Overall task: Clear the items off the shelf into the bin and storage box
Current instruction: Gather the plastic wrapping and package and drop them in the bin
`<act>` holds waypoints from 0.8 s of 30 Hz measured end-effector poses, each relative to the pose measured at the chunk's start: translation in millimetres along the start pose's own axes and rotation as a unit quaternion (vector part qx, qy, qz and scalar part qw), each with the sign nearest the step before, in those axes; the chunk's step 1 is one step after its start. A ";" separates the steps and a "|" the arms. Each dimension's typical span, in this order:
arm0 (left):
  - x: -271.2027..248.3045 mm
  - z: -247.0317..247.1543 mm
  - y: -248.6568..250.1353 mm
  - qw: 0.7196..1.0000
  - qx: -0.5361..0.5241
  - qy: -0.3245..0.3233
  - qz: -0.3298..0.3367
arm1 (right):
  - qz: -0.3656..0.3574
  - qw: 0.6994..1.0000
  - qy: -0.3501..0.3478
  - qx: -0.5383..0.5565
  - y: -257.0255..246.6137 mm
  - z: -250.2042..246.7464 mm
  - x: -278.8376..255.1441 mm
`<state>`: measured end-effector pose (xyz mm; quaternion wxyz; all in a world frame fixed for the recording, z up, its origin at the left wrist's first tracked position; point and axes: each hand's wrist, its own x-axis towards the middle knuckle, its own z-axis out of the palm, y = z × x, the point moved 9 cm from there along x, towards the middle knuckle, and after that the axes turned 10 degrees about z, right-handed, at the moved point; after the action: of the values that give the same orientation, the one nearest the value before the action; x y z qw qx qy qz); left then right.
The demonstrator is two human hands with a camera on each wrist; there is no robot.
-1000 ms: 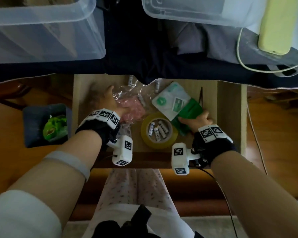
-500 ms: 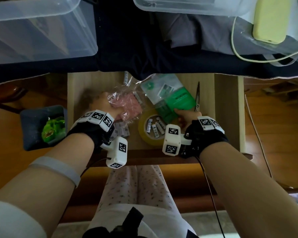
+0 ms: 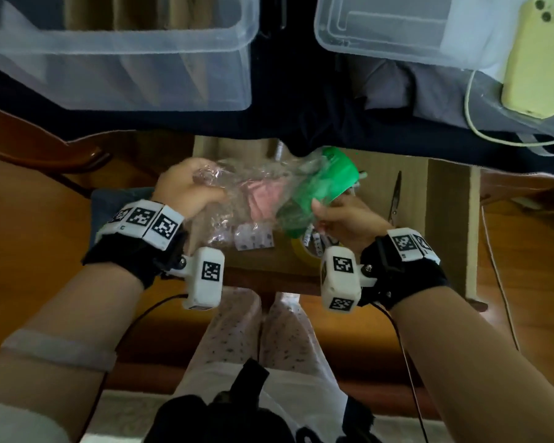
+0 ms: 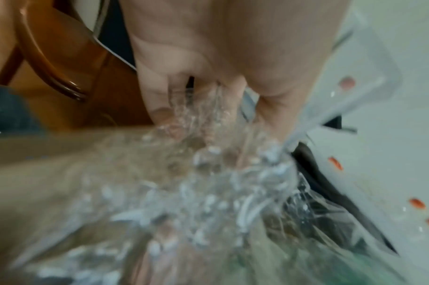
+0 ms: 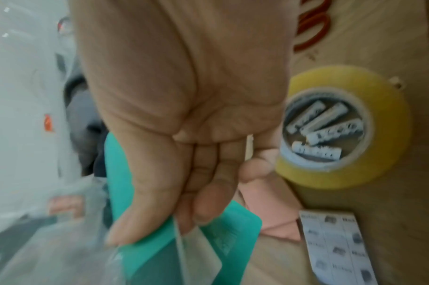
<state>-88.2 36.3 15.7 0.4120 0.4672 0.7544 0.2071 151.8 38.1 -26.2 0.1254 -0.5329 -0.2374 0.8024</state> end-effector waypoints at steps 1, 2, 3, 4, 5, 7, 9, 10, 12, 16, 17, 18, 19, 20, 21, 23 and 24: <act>-5.9 -13.5 -5.8 1.000 -0.017 0.003 -0.005 | -0.009 1.000 -0.020 -0.021 -5.3 17.4 -1.1; -10.9 -27.2 -14.7 0.999 -0.034 0.009 -0.012 | -0.018 0.998 -0.040 -0.045 -9.5 35.3 0.3; -16.0 -40.9 -24.7 0.998 -0.049 0.017 -0.022 | -0.020 0.995 -0.065 -0.070 -13.2 56.7 1.1; -21.4 -55.0 -34.9 0.997 -0.063 0.027 -0.033 | -0.019 0.992 -0.085 -0.094 -16.4 78.1 2.8; -26.0 -70.3 -46.8 0.996 -0.071 0.038 -0.038 | -0.014 0.988 -0.101 -0.115 -18.1 98.9 7.9; -36.8 -102.2 -72.8 0.994 -0.076 0.068 -0.049 | -0.007 0.980 -0.131 -0.146 -20.3 142.6 18.5; -47.1 -134.0 -105.2 0.988 -0.101 0.099 -0.061 | -0.002 0.970 -0.157 -0.188 -19.8 190.1 30.2; -51.2 -148.4 -122.2 0.984 -0.127 0.110 -0.067 | 0.000 0.965 -0.156 -0.209 -19.7 212.2 37.0; -54.6 -176.3 -169.4 0.968 -0.184 0.135 -0.103 | 0.000 0.964 -0.125 -0.233 -18.7 250.0 57.1; -47.8 -221.6 -280.1 0.944 -0.223 0.161 -0.184 | 0.043 0.956 -0.003 -0.291 2.5 297.0 109.4; -45.3 -230.7 -312.1 0.938 -0.220 0.169 -0.209 | 0.057 0.951 0.020 -0.304 11.0 307.1 121.4; -45.3 -238.6 -339.9 0.929 -0.225 0.180 -0.234 | 0.069 0.946 0.040 -0.315 18.5 316.6 132.3; -44.6 -245.0 -361.1 0.918 -0.237 0.191 -0.253 | 0.079 0.940 0.060 -0.325 26.0 324.7 143.3; -42.1 -250.2 -385.8 0.911 -0.236 0.199 -0.273 | 0.091 0.934 0.077 -0.337 34.6 332.4 155.1; -43.0 -255.4 -401.4 0.905 -0.223 0.205 -0.299 | 0.110 0.926 0.088 -0.350 44.8 338.8 167.1; -42.4 -260.1 -426.4 0.902 -0.191 0.202 -0.331 | 0.148 0.908 0.097 -0.378 66.0 348.9 190.2; -39.0 -258.1 -438.9 0.903 -0.182 0.197 -0.335 | 0.157 0.901 0.106 -0.390 75.5 349.9 201.8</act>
<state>-524.4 -188.8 -125.4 0.3776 0.0532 0.8816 0.2782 -245.2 -21.4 -113.9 -0.1964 -0.6513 -0.4300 0.5936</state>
